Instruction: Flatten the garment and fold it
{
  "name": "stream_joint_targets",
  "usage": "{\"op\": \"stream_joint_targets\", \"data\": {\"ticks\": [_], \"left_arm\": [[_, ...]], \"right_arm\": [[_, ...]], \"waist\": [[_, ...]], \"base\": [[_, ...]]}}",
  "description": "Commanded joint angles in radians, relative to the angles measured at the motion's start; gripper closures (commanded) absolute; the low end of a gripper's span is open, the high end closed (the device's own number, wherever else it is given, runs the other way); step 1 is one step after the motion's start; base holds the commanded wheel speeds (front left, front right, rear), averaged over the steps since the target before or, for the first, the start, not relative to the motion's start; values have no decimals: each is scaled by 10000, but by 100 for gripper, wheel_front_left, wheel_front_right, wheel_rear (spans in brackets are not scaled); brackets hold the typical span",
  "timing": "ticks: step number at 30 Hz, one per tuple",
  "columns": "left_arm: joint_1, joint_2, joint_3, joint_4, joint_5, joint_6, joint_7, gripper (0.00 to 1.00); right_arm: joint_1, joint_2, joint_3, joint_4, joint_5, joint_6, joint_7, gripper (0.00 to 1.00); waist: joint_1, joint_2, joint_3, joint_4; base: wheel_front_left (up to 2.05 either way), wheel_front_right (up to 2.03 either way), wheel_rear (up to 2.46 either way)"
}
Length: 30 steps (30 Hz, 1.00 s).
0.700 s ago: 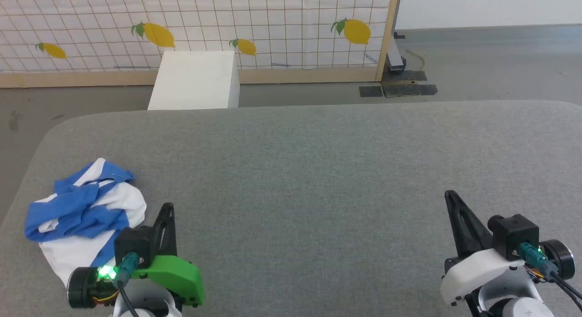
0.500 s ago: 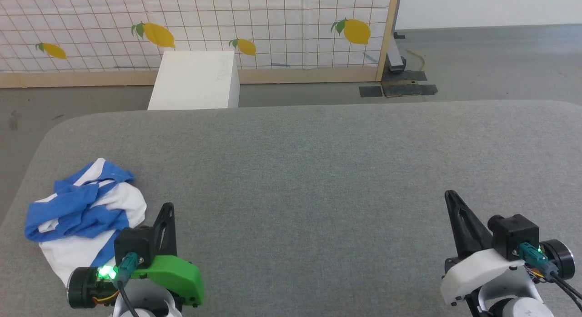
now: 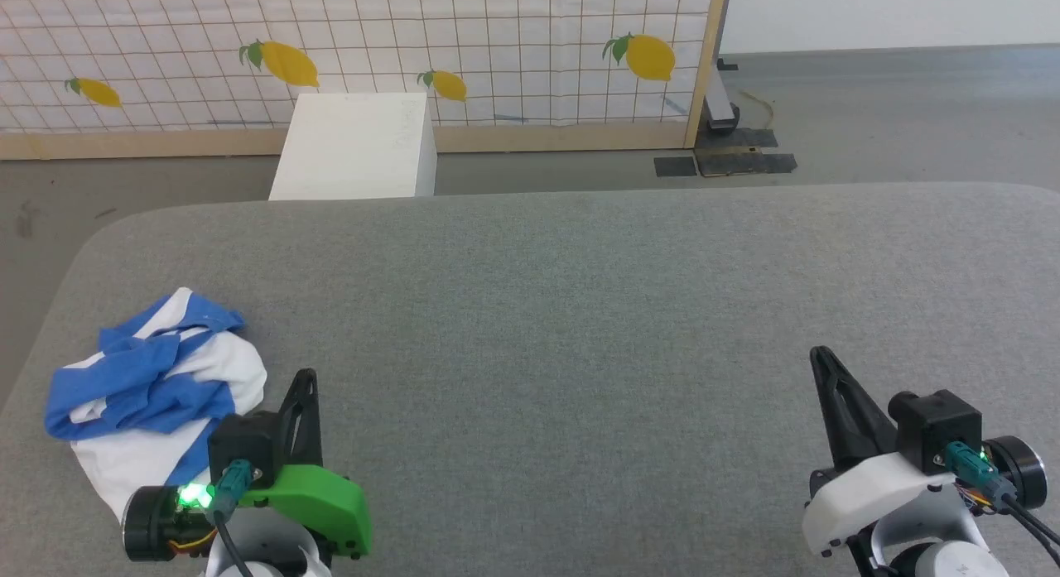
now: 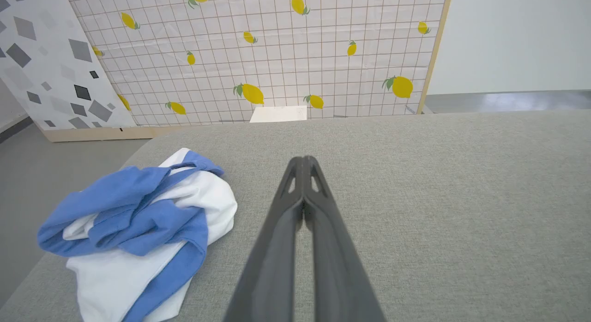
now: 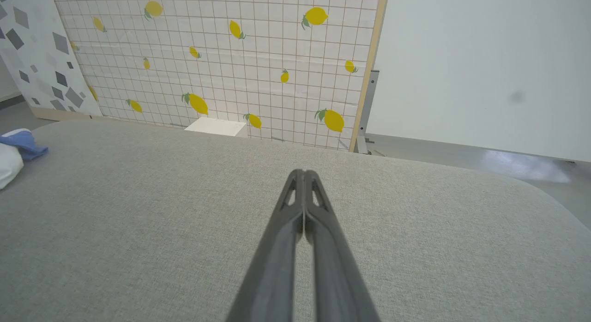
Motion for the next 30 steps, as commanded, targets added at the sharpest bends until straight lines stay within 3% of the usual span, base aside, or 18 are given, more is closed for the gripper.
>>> {"op": "stream_joint_targets", "data": {"ticks": [1, 30], "left_arm": [[-152, -38, 32, 26, 129, -11, 14, 100], [-152, -38, 32, 26, 129, -11, 14, 100]], "right_arm": [[-157, 5, 16, 14, -62, -13, -1, 100], [-157, 5, 16, 14, -62, -13, -1, 100]], "waist": [[0, 0, 0, 0], [0, 0, 0, 0]], "base": [[0, 0, 0], [0, 0, 0]]}}
